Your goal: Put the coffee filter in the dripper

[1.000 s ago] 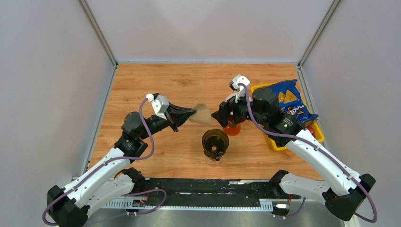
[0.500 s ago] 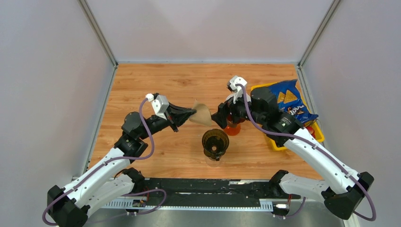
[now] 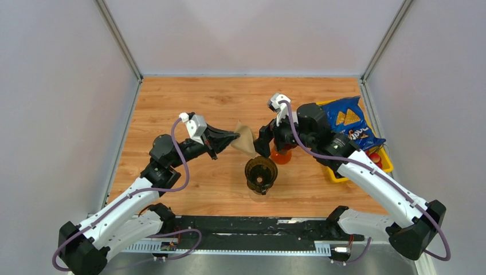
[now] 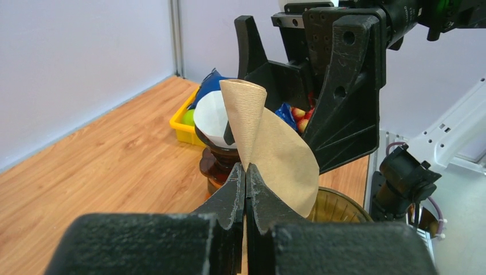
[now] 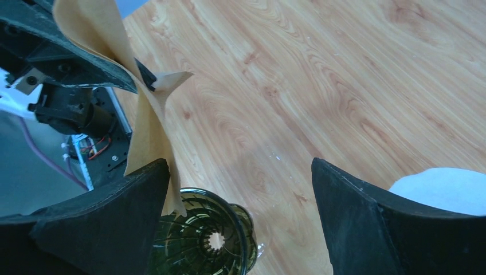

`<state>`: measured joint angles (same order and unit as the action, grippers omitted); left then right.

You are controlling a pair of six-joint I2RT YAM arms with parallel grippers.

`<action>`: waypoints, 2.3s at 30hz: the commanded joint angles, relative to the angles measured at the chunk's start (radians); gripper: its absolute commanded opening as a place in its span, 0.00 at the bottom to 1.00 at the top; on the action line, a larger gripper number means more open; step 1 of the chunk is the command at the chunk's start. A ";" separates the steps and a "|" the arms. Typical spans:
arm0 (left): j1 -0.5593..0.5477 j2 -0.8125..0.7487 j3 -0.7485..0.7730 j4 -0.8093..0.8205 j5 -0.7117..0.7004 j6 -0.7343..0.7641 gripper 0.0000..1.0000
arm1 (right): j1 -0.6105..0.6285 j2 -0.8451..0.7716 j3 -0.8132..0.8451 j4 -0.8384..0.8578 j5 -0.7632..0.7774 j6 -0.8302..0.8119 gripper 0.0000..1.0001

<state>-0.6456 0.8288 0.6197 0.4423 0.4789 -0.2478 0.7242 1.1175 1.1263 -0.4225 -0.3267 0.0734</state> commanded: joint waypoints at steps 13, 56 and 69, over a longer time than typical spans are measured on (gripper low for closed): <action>-0.002 0.007 0.028 0.110 0.085 -0.047 0.00 | 0.000 0.007 0.016 0.119 -0.173 0.063 0.45; -0.035 0.269 0.439 -0.319 -0.458 -0.249 1.00 | 0.153 0.166 0.222 0.083 0.737 0.124 0.00; -0.112 0.392 0.526 -0.430 -0.804 -0.225 1.00 | 0.187 0.190 0.242 0.082 0.776 0.119 0.00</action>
<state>-0.7441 1.1713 1.0737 0.0662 -0.1814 -0.4717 0.9028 1.3075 1.3243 -0.3588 0.4122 0.1764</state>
